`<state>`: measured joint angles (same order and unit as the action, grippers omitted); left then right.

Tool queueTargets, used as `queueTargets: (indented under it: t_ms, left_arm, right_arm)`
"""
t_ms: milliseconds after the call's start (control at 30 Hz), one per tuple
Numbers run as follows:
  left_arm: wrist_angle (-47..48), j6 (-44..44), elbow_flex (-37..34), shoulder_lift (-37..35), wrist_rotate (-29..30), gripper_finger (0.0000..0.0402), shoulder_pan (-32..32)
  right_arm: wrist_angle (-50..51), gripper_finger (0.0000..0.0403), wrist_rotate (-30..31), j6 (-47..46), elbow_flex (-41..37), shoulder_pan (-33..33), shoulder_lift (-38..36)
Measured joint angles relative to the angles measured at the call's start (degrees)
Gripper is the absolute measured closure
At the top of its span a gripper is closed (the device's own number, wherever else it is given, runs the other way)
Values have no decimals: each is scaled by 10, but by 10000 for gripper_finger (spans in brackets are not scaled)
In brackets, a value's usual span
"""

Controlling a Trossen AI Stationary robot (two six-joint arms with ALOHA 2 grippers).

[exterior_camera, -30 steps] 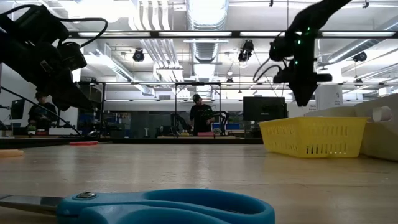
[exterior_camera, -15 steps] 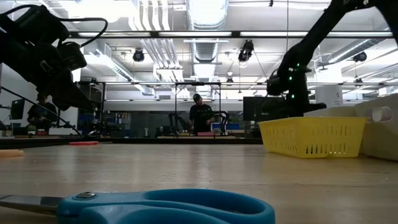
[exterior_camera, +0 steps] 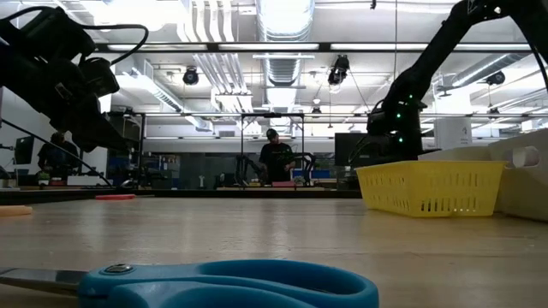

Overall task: Pick & Place Paint Supplies
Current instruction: Put the pink scissors into the yellow bin

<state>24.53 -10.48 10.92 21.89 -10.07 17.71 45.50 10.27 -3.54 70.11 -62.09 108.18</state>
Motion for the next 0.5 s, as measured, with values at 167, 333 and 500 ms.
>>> queueTargets:
  t_ms: [167, 333, 500]
  left_arm:
    - [0, 0, 0, 0, 0, 329, 0]
    - [0, 0, 0, 0, 0, 329, 0]
    - [0, 0, 0, 0, 0, 329, 0]
  right_arm:
    - [-1, 326, -1, 8, 0, -3, 8]
    - [-4, 326, 0, 13, 2, -5, 31]
    - [-1, 326, 1, 16, 3, -5, 50]
